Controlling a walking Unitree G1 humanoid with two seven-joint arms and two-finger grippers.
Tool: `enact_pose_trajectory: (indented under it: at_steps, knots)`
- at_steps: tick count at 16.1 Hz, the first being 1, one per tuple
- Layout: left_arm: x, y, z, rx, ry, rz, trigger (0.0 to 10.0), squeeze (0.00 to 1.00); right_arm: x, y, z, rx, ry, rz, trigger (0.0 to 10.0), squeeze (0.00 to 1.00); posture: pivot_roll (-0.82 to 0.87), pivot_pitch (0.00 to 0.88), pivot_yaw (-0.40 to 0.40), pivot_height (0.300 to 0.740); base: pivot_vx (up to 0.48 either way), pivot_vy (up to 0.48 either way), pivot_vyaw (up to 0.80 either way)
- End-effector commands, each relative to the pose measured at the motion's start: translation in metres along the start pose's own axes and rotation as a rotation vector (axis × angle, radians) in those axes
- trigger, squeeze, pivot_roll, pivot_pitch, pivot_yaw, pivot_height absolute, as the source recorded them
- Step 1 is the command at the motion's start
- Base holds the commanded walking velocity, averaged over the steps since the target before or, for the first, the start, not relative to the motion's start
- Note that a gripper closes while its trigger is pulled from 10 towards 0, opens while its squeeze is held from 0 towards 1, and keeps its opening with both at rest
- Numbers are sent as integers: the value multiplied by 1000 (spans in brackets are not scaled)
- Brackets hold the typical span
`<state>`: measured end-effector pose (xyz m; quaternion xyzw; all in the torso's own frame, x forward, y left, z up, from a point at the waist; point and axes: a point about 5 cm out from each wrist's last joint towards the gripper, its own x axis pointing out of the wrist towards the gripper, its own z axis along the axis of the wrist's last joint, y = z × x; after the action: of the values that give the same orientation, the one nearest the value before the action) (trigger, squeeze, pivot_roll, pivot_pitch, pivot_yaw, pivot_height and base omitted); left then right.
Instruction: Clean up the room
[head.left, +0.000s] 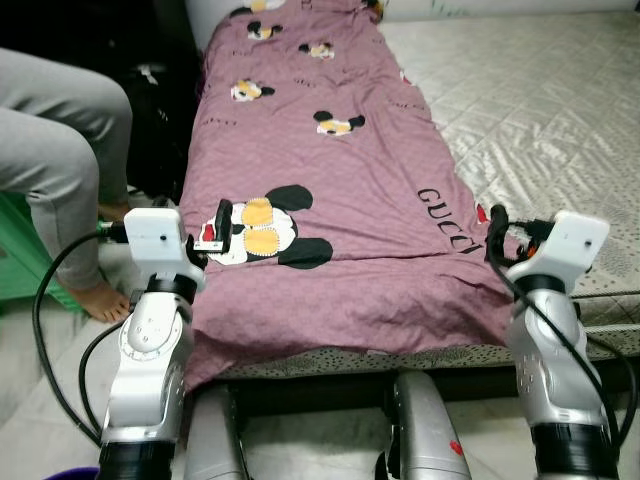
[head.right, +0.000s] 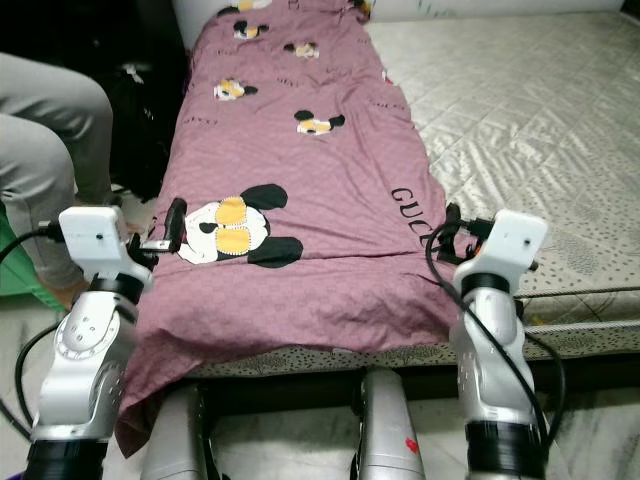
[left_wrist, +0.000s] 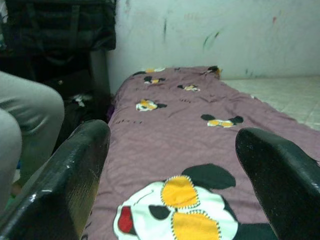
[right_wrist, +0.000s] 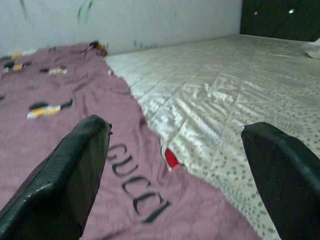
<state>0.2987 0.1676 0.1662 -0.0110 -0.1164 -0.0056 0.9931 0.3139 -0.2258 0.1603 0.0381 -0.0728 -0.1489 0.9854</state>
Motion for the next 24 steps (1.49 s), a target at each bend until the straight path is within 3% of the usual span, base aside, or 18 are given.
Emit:
enact_pose_trajectory:
  at_steps: [1, 7, 11, 14, 19, 21, 24]
  knots:
    - [3, 2, 1, 6, -13, -2, 10000, 0, 6, 1, 4, 18, -9, 5, 10000, 0, -66, 0, 62, 573, 0, 0, 0]
    - [22, 2, 3, 16, -56, -25, 10000, 0, 42, 4, 22, 12, -32, 42, 10000, 0, -88, 0, 79, 651, 0, 0, 0]
    - [26, 1, 0, 26, -47, -58, 10000, 0, 49, 8, 29, -35, -32, 115, 10000, 0, -88, 0, 106, 694, 0, 0, 0]
    - [26, 0, -4, 44, -37, -83, 10000, 0, 40, 16, 21, -38, -15, 163, 10000, 0, -97, 0, 131, 736, 0, 0, 0]
    - [23, -1, -15, 60, -3, -104, 10000, 0, 7, 34, -8, -81, 24, 281, 10000, 0, -104, 0, 135, 740, 0, 0, 0]
    - [15, -3, -23, 34, 13, -84, 10000, 0, -6, 34, -13, -79, -6, 227, 10000, 0, -101, 0, 118, 740, 0, 0, 0]
    - [-4, -7, -36, 92, 48, -75, 10000, 0, -26, 20, -31, -107, 2, 61, 10000, 0, -97, 0, 87, 740, 0, 0, 0]
